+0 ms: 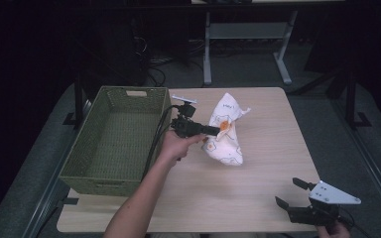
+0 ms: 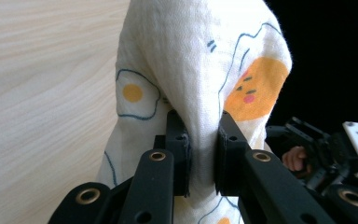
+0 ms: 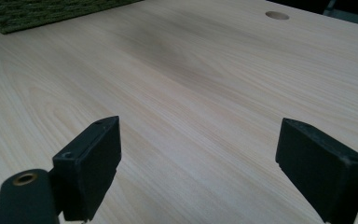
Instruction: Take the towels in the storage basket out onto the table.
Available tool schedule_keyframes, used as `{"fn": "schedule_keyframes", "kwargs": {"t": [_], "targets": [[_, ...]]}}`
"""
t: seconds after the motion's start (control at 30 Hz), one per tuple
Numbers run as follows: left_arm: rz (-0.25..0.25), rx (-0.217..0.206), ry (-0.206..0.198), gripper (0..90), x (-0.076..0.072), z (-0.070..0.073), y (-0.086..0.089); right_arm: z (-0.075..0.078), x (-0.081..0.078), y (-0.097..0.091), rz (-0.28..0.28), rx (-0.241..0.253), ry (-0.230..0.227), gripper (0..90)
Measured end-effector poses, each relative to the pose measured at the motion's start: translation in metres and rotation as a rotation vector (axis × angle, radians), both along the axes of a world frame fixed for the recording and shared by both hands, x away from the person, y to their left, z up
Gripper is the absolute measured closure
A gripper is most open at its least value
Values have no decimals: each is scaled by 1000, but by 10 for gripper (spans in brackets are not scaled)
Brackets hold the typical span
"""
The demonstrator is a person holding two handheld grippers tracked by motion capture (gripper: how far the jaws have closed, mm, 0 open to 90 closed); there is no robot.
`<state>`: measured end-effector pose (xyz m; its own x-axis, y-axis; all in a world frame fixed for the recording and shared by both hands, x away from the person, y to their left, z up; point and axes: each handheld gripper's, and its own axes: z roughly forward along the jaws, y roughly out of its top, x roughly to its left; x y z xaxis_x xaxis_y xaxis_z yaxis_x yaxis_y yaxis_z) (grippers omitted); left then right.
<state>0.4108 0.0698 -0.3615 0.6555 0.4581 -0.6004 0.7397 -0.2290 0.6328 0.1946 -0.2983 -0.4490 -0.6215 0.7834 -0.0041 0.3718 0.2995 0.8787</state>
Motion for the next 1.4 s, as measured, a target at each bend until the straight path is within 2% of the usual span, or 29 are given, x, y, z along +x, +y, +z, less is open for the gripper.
{"fn": "schedule_keyframes", "kwargs": {"t": [0.13,0.27,0.43,0.5,0.67,0.73,0.87,1.23,1.3,1.37,1.4], "targets": [[-1,18,12,791,-1,-7,-11,0,1,-1,-3,2,-7,138],[5,61,9,789,-3,-15,-21,0,0,-1,-5,2,-1,138],[1,104,24,780,-6,-29,-33,0,1,0,-3,1,-2,138],[19,94,42,778,-6,-37,-35,0,1,-1,0,-5,-12,139],[-4,126,65,776,-10,-58,-44,1,0,-1,1,-3,-13,138],[-4,120,68,775,-11,-62,-48,1,1,-1,1,0,-12,138],[-12,146,67,757,-13,-68,-56,0,1,0,3,-6,-10,138],[-6,159,67,724,-15,-75,-61,1,1,0,4,-4,-11,138],[-9,195,65,695,-15,-77,-62,1,1,1,3,0,-8,138],[-4,197,62,684,-15,-77,-61,1,1,1,4,-1,-8,138],[8,175,73,684,-15,-80,-59,1,1,1,4,-5,-11,138]]}}
